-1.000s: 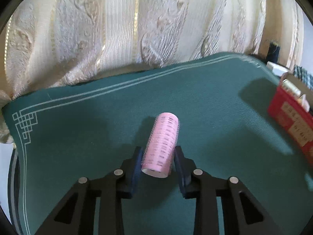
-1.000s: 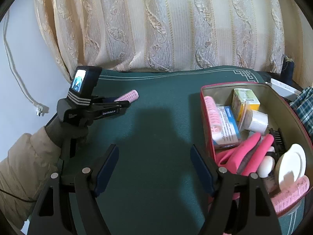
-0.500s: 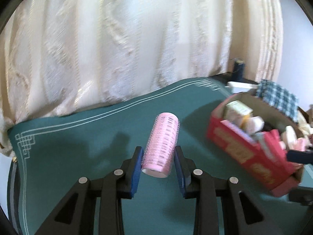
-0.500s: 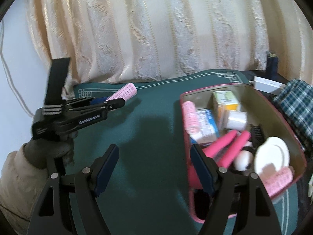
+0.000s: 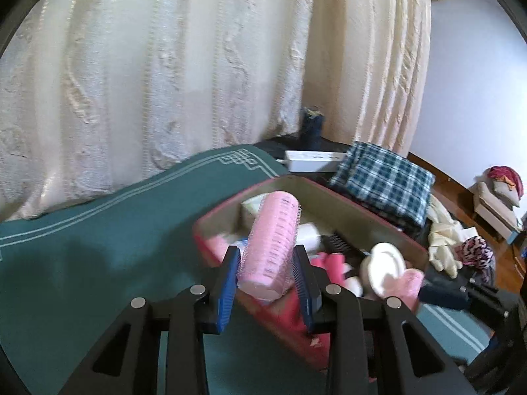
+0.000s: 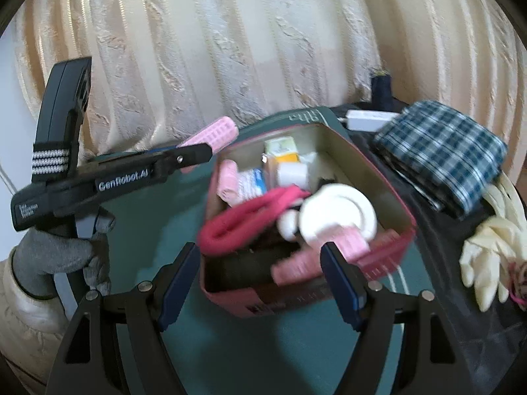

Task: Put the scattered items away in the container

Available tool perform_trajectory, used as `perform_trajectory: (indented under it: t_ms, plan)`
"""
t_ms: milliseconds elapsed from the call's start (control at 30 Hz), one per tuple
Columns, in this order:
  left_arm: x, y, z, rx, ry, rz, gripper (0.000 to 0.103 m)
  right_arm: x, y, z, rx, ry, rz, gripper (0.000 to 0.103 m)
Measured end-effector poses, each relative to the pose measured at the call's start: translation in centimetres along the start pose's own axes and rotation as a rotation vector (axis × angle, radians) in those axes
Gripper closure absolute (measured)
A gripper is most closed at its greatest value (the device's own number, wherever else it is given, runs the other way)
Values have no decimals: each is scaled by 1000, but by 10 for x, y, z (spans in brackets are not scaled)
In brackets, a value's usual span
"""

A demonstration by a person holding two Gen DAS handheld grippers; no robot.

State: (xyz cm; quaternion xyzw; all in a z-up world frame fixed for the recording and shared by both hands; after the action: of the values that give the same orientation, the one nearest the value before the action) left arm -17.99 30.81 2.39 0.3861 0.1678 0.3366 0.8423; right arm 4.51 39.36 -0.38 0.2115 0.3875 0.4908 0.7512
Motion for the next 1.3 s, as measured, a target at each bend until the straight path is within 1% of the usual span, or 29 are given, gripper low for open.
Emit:
perform_trajectory:
  t_ms: [100, 133, 167, 200, 233, 300, 367, 400, 433, 467, 500, 533, 567, 667, 800, 900, 1000, 1100, 1300]
  plan:
    - [15, 1, -3, -10, -1, -8, 67, 12, -5, 5, -12, -9, -20, 24]
    - [19, 1, -5, -15, -1, -8, 56, 16, -7, 7, -15, -10, -28, 24]
    - [20, 1, -6, -18, 0, -6, 38, 20, -7, 9, -19, -12, -36, 24]
    - [22, 0, -6, -20, 7, -3, 32, 22, -8, 10, -23, -15, -43, 24]
    - [22, 0, -6, -17, 9, -1, 30, 25, -9, 12, -25, -17, -48, 23]
    - [25, 0, -3, -8, 8, 1, 30, 28, -9, 16, -24, -23, -53, 22]
    - [25, 1, 3, 11, 16, 9, 30, 31, -10, 18, -34, -37, -53, 22]
    - [25, 2, 8, 25, 22, 20, 28, 32, -11, 17, -41, -43, -54, 22]
    - [23, 2, 13, 39, 42, 35, 17, 33, -11, 16, -49, -48, -56, 22]
    - [21, 2, 19, 54, 71, 50, 9, 34, -12, 16, -63, -51, -59, 22]
    - [19, 2, 24, 68, 96, 60, 7, 34, -13, 14, -75, -56, -61, 22]
    - [16, 2, 31, 86, 124, 73, 2, 36, -13, 13, -90, -79, -67, 21]
    - [15, 1, 35, 96, 141, 81, 0, 38, -14, 13, -94, -100, -69, 21]
    - [9, -4, 52, 126, 204, 107, 0, 41, -13, 14, -108, -180, -67, 20]
    - [5, -10, 69, 136, 285, 120, 0, 35, -12, 22, -85, -170, -51, 20]
    - [6, -16, 81, 144, 319, 121, 0, 26, -12, 28, -65, -178, -22, 19]
    - [9, -25, 87, 121, 336, 141, 0, 18, -11, 32, -47, -178, 0, 19]
    - [11, -35, 90, 92, 325, 164, 0, 14, -11, 36, -36, -169, 6, 19]
    - [16, -46, 98, 91, 301, 172, 0, 10, -12, 46, -22, -123, 14, 18]
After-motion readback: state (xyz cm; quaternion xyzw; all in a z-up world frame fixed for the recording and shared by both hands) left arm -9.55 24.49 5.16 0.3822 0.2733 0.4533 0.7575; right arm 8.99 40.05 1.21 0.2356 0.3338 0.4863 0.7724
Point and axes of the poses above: each gripper's, at about its wrist camera, not at the fingertips, and z roughly against the way its jaws point, x to its right, y to its top, the point moved 6 cm from there along -z, roughly the way its jaws point, and after that the axes turned 7 degrees about -z, right-handed, at the moved point
